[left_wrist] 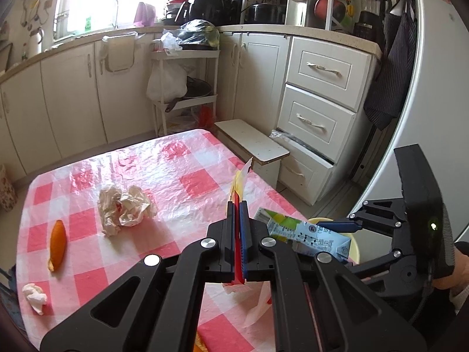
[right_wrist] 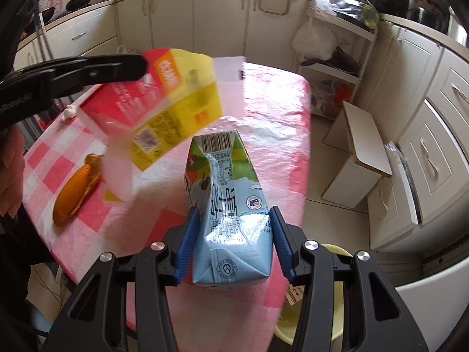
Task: Collect trash
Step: 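Open the right gripper over the yellow bin while the left gripper releases the snack bag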
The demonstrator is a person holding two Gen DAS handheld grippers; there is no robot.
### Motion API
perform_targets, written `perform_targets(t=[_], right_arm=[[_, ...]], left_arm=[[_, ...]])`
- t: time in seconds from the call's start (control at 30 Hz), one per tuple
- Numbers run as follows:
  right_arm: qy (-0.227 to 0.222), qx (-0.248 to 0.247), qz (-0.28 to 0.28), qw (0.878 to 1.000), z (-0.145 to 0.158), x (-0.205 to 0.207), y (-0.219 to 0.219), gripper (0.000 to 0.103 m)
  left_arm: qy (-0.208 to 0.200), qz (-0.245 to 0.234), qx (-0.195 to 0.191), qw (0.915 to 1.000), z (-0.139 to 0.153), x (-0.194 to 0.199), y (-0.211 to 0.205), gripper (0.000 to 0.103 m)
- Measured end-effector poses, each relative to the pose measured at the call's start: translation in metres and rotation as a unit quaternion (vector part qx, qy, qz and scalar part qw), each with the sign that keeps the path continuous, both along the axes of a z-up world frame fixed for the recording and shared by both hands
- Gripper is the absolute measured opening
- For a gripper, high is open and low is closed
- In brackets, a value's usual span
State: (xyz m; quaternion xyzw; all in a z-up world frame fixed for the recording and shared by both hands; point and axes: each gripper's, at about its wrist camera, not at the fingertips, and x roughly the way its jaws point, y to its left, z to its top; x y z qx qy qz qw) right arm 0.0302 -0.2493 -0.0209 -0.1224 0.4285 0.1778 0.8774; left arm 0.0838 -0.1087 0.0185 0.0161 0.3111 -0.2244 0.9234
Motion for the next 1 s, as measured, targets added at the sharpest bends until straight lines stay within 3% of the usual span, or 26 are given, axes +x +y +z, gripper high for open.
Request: perform_targets(t=[0.3,0.57,0.63,0.77,0.9,1.0], right_arm=[[-0.002,-0.007,-0.09,0.996,0.0,0.006,-0.058,0.048],[0.01,-0.026,-0.181,0.983,-0.013,0.013,-0.11,0.043],[0.03,-0.036,-0.206,0.977,-0.022,0.016,-0.122,0.055],[0.026,-0.026,-0.22,0.975,-0.013,0.007,-0.136,0.056],[-0.016,-0.038,-0.209,0.977,0.013,-0.032,-0.138,0.068],[-0.023,-0.016,-0.213,0.977,0.016,-0.057,-0.143,0.07]], left_arm=[[0.008,-0.041,-0.05,0.9979,0.011,-0.001,-0.028,0.004],[0.042,-0.068,-0.132,0.9881,0.013,-0.001,-0.082,0.004],[0.051,-0.074,-0.14,0.9861,0.011,0.0,-0.097,0.004],[0.078,-0.081,-0.151,0.9821,0.001,0.009,-0.123,0.004],[0.106,-0.08,-0.156,0.9788,-0.013,0.021,-0.143,0.004],[0.134,-0.082,-0.151,0.9759,-0.028,0.031,-0.162,0.004]])
